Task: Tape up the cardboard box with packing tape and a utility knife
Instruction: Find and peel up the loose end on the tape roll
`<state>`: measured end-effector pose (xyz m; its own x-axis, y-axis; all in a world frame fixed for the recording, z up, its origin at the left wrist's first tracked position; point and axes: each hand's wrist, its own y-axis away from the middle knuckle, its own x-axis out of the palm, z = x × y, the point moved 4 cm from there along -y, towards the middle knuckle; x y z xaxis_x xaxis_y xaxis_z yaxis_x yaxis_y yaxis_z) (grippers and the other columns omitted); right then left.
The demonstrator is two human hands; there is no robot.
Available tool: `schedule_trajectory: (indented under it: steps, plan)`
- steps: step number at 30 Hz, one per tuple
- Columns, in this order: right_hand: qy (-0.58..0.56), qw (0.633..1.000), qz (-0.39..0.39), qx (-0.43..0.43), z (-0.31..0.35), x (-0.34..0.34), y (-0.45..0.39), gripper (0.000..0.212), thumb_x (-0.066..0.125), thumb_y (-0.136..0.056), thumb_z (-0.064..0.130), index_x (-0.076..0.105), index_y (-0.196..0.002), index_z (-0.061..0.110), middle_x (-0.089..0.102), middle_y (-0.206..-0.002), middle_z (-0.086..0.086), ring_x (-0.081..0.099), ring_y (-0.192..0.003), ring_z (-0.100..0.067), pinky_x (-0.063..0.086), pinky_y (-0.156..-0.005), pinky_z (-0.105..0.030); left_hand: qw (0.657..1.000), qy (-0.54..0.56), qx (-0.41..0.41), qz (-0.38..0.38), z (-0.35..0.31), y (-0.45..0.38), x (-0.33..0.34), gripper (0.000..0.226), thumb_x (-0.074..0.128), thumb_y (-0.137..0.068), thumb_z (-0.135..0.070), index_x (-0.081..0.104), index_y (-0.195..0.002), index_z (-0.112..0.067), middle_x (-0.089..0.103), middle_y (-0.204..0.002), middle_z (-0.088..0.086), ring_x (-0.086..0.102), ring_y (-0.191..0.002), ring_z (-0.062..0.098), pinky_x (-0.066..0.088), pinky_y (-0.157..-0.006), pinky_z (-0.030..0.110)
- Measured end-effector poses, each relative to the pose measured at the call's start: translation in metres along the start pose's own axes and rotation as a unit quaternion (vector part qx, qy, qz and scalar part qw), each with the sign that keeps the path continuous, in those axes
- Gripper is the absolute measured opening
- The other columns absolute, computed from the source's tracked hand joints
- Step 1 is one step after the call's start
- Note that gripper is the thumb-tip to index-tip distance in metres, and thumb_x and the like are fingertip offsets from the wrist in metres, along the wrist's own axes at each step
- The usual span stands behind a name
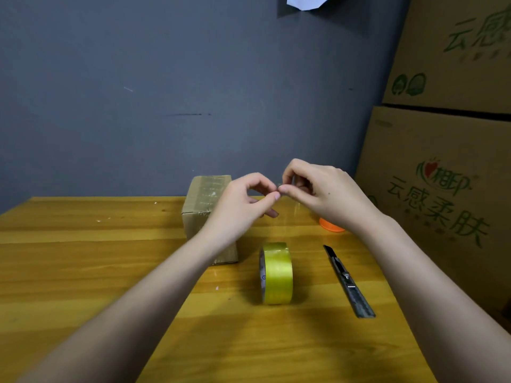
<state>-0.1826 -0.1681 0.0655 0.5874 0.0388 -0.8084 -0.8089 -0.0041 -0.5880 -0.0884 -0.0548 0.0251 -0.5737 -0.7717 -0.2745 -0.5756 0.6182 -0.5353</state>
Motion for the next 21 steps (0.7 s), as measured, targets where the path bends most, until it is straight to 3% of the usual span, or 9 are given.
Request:
schedule_trajectory:
  steps: [4, 7, 12, 14, 16, 19, 21]
  plan:
    - [0.030, 0.999, -0.016, -0.006, 0.001, -0.001, 0.001, 0.018, 0.050, -0.091, 0.046, 0.052, -0.095, 0.028, 0.054, -0.071, 0.007, 0.050, -0.064, -0.011, 0.041, -0.056, -0.028, 1.000, -0.011, 0.004, 0.009, -0.002, 0.000, -0.001, 0.005, 0.063, -0.087, -0.014, 0.061, -0.083, -0.016, 0.063, -0.084, -0.006, 0.071, -0.062, 0.014, 0.050, -0.059, 0.017]
    - [0.015, 0.999, -0.040, 0.016, -0.003, 0.000, 0.005, 0.028, 0.054, -0.088, 0.047, 0.048, -0.108, 0.029, 0.053, -0.071, 0.009, 0.052, -0.062, -0.009, 0.043, -0.055, -0.024, 1.000, -0.018, 0.007, 0.011, -0.002, 0.001, -0.002, 0.002, 0.062, -0.088, -0.014, 0.061, -0.088, -0.012, 0.063, -0.086, -0.006, 0.071, -0.064, 0.013, 0.052, -0.061, 0.020]
    - [-0.090, 0.990, -0.070, 0.083, -0.016, 0.008, 0.014, 0.030, 0.062, -0.079, 0.049, 0.055, -0.100, 0.028, 0.054, -0.074, 0.010, 0.050, -0.061, -0.004, 0.045, -0.057, -0.024, 1.000, -0.009, 0.009, 0.006, -0.001, 0.001, 0.001, 0.007, 0.062, -0.088, -0.016, 0.060, -0.082, -0.019, 0.062, -0.084, -0.007, 0.071, -0.062, 0.013, 0.049, -0.060, 0.018]
    - [-0.167, 0.978, -0.074, 0.099, -0.022, 0.014, 0.018, 0.023, 0.067, -0.078, 0.041, 0.060, -0.093, 0.026, 0.056, -0.083, 0.011, 0.052, -0.064, -0.008, 0.048, -0.059, -0.024, 1.000, -0.005, 0.005, 0.003, 0.001, 0.000, 0.001, 0.007, 0.062, -0.088, -0.015, 0.059, -0.082, -0.018, 0.061, -0.084, -0.007, 0.071, -0.062, 0.013, 0.048, -0.059, 0.017]
    - [-0.244, 0.961, -0.075, 0.103, -0.024, 0.020, 0.022, 0.011, 0.070, -0.081, 0.027, 0.064, -0.088, 0.021, 0.058, -0.089, 0.009, 0.055, -0.074, -0.009, 0.047, -0.065, -0.015, 1.000, -0.007, 0.003, 0.002, 0.002, 0.000, 0.001, 0.007, 0.062, -0.088, -0.016, 0.059, -0.082, -0.017, 0.061, -0.085, -0.006, 0.071, -0.063, 0.013, 0.049, -0.060, 0.017]
    - [-0.314, 0.936, -0.094, 0.124, -0.021, 0.024, 0.027, 0.004, 0.068, -0.084, 0.018, 0.067, -0.086, 0.014, 0.063, -0.086, 0.006, 0.058, -0.080, -0.002, 0.046, -0.070, -0.010, 1.000, -0.004, -0.004, -0.006, 0.002, 0.001, -0.001, 0.008, 0.062, -0.088, -0.019, 0.059, -0.082, -0.016, 0.062, -0.084, -0.004, 0.070, -0.062, 0.013, 0.050, -0.060, 0.018]
    - [-0.356, 0.919, -0.097, 0.140, -0.018, 0.027, 0.029, 0.005, 0.068, -0.084, 0.017, 0.067, -0.086, 0.013, 0.064, -0.079, 0.011, 0.058, -0.076, 0.002, 0.046, -0.066, -0.009, 1.000, -0.010, -0.011, -0.016, 0.002, 0.000, -0.002, 0.012, 0.062, -0.089, -0.023, 0.060, -0.081, -0.014, 0.064, -0.080, -0.001, 0.069, -0.061, 0.013, 0.051, -0.061, 0.021]
